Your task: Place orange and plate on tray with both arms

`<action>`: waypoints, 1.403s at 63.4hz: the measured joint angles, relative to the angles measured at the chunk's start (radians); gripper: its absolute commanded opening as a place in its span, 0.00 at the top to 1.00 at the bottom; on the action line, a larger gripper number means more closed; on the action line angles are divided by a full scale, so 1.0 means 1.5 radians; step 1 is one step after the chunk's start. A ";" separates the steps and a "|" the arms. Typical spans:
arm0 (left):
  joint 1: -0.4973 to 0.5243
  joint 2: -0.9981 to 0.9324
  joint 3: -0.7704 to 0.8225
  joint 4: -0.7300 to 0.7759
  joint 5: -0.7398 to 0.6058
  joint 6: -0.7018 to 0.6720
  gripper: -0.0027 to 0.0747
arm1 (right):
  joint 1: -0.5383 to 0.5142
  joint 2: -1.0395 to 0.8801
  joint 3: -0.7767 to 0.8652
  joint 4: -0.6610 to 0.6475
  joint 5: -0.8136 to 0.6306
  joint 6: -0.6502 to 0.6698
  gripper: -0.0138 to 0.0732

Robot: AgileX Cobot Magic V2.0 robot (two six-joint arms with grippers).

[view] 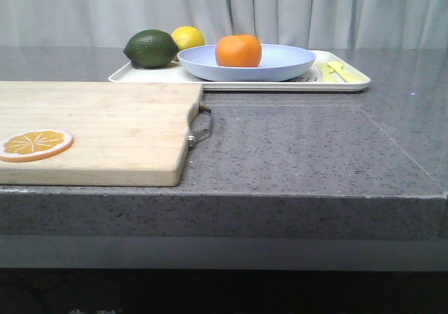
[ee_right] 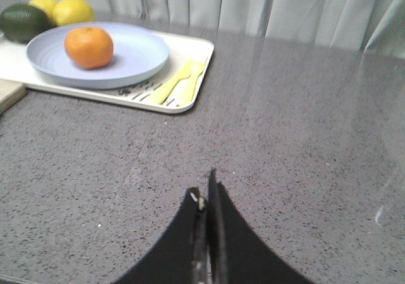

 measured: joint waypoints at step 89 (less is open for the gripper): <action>0.000 0.000 0.000 0.000 0.000 0.000 0.99 | -0.041 -0.129 0.228 0.000 -0.212 0.038 0.92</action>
